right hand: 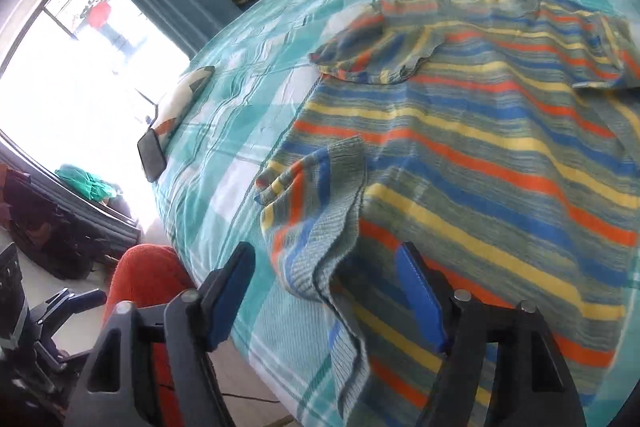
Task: Fold small clothes
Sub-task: 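Grasp the sweater hem with the right tool and pull it flat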
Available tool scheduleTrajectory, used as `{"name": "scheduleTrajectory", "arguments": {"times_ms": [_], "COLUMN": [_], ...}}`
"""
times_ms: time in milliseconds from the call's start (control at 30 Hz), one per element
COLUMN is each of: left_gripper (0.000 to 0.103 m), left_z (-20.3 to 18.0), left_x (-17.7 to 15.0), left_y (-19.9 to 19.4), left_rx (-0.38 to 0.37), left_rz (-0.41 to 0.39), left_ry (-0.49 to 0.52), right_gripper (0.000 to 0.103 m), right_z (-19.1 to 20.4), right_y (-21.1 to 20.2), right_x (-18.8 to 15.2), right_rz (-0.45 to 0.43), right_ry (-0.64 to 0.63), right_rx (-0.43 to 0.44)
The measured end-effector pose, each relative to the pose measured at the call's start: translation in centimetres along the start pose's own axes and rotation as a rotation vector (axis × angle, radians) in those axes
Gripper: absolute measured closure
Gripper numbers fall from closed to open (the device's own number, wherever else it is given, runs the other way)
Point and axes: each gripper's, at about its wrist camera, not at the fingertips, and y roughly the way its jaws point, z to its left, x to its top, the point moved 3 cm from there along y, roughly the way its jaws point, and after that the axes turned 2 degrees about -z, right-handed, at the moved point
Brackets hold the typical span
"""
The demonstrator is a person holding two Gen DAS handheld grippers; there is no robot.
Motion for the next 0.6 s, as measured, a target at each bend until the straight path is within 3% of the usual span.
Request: {"name": "scheduleTrajectory", "arguments": {"times_ms": [67,167,200,267,400,500,600], "left_gripper": [0.001,0.001,0.001,0.001,0.001,0.001,0.001], "left_z": [1.7,4.6,5.4,6.3,5.1,3.1,2.1], "left_x": [-0.1,-0.1,-0.1,0.1,0.8,1.3,1.7], "left_y": [-0.4,0.0,0.4,1.0,1.6,1.8,2.0], "left_rx": [0.022,0.05,0.059,0.07,0.11,0.201,0.224], "left_rz": [-0.019,-0.032,-0.031,-0.027,-0.034,-0.052,-0.064], "left_ry": [-0.03,-0.098,-0.123,-0.161,-0.116,-0.024,0.019], "right_gripper": [0.046,0.046,0.047,0.047,0.047,0.046,0.044], "right_z": [5.6,13.8,15.1,15.7,11.3,6.9,3.7], "right_y": [3.5,3.9,3.5,2.4,-2.1,-6.0,-9.3], "right_x": [-1.7,-8.8,-11.4,-14.8,-16.1,-15.0,-13.7], "right_rz": [0.067,0.267,0.317,0.36,0.288,0.156,0.034], "right_ry": [-0.163,-0.467,-0.544,-0.61,-0.469,-0.344,-0.231], "right_rx": [0.069,0.287,0.308,0.266,0.159,0.013,-0.1]}}
